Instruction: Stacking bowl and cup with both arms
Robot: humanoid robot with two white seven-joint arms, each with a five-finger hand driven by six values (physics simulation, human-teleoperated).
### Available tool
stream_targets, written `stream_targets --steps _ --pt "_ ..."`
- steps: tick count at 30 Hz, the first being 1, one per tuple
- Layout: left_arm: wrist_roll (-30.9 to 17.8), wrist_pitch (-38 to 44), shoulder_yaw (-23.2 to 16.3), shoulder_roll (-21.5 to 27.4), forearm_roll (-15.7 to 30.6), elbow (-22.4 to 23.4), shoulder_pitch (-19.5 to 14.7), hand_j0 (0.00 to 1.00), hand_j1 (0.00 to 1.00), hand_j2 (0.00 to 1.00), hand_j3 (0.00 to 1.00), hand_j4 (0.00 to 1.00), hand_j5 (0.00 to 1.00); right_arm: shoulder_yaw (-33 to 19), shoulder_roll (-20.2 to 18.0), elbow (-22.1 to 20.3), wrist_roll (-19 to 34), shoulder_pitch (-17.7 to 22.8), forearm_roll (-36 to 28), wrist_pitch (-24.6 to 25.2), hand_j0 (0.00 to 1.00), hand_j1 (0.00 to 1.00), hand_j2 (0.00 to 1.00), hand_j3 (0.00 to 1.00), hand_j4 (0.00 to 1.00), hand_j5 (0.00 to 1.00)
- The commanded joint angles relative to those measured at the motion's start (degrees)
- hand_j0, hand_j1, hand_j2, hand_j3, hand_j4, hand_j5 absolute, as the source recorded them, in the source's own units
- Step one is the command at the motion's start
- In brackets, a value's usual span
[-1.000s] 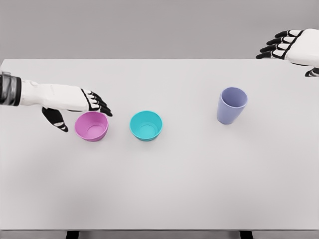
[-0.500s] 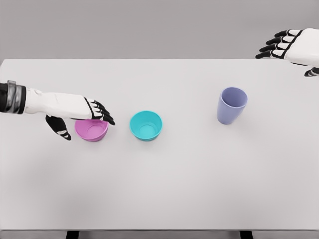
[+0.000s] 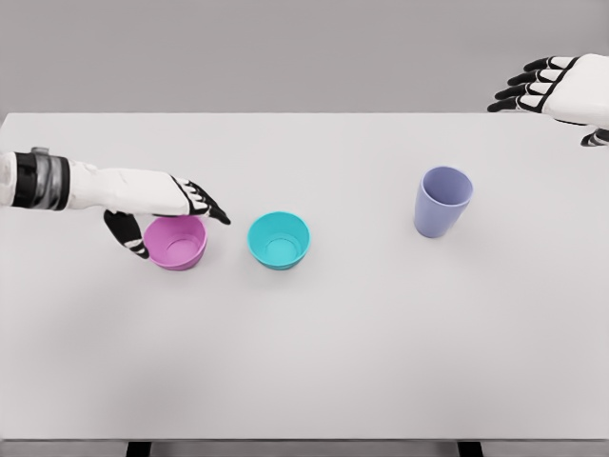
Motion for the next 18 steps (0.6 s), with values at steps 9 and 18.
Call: stream_targets --steps 9,18 --pt "0.0 5.0 -0.1 4.1 3.3 -5.1 -0.2 1.00 1.00 1.00 1.00 1.00 1.00 0.0 0.0 0.0 0.0 0.0 -0.2 0.1 1.00 1.00 1.00 1.00 1.00 1.00" --pt "0.0 17.2 -0.1 7.3 3.2 -10.8 0.3 1.00 1.00 1.00 1.00 1.00 1.00 0.0 0.0 0.0 0.0 0.0 -0.2 0.1 1.00 1.00 1.00 1.00 1.00 1.00"
